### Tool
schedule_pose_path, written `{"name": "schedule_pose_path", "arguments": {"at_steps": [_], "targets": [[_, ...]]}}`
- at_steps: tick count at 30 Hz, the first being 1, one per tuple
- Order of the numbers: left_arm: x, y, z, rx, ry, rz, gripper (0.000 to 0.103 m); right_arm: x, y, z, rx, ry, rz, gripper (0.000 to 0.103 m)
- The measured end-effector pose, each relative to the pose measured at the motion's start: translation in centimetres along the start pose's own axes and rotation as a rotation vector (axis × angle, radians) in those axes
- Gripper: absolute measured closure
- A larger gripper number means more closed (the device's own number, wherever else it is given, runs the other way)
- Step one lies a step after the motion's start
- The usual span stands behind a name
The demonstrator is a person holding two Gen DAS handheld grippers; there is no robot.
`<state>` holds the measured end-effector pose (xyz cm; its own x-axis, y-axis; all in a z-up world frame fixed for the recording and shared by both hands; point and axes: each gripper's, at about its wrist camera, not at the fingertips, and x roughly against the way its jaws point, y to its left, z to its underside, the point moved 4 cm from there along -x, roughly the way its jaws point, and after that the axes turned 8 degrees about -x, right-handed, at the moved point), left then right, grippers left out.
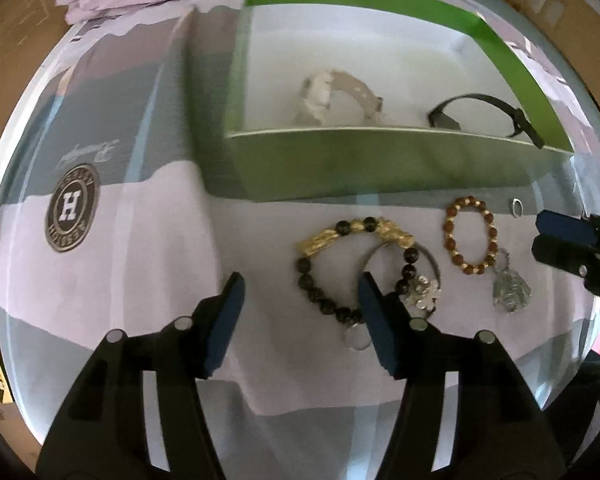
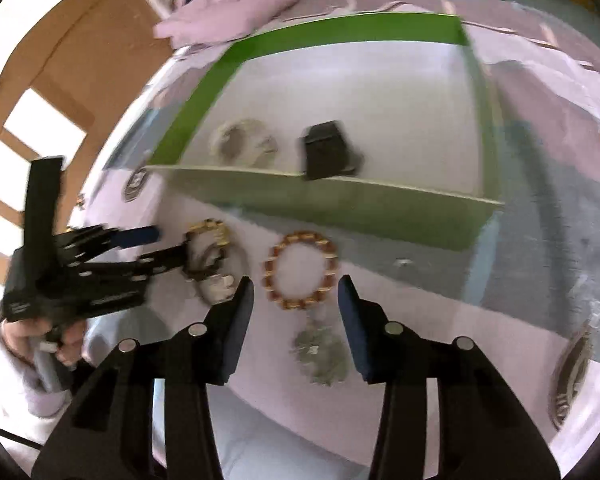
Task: Organize jewelry
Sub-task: 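Move the left tool to the black-gold bead bracelet while the right tool reaches the jade pendant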
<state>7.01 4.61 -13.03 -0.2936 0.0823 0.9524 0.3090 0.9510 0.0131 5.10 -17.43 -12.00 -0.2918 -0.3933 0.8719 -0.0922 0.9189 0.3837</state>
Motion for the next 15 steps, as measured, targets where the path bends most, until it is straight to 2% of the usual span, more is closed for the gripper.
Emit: {"name": "schedule_pose_path", "arguments": {"at_steps": [2, 4, 5, 6, 9, 13, 15], "targets": [[-0.6, 0.5, 0.3, 0.007, 0.017, -0.025, 0.044, -1.2, 0.5, 1.1, 0.051, 0.059, 0.046, 0.058], [-1.3, 0.5, 0.4, 0.001, 0.035, -0.034, 0.044, -2.9, 0.7, 2.3, 0.111, 0.126, 0.128, 0.058], [-1.5, 0.5, 0.5, 0.000, 0.039, -0.034, 0.044, -3.3, 0.7, 2.7, 0.133, 0.130, 0.158, 0.064], [-1.7, 0.6, 0.6, -0.003, 0.041, -0.037, 0.044, -3.0, 0.9, 2.8, 0.159, 0.117, 0.173, 0.077], [-1.6, 0.5, 0.7, -0.011, 0.038, -0.041, 0.045, -1.5, 0.5, 2.2, 0.134, 0.076, 0.172, 0.097], [-1.3, 0.4, 0.5, 0.007, 0.028, -0.025, 0.069, 0.8, -1.1, 0.8, 0.066, -0.014, 0.155, 0.097], [-1.1, 1.1, 0.3, 0.041, 0.018, -0.010, 0.075, 1.9, -1.3, 0.4, 0.056, -0.059, 0.138, 0.097]]}}
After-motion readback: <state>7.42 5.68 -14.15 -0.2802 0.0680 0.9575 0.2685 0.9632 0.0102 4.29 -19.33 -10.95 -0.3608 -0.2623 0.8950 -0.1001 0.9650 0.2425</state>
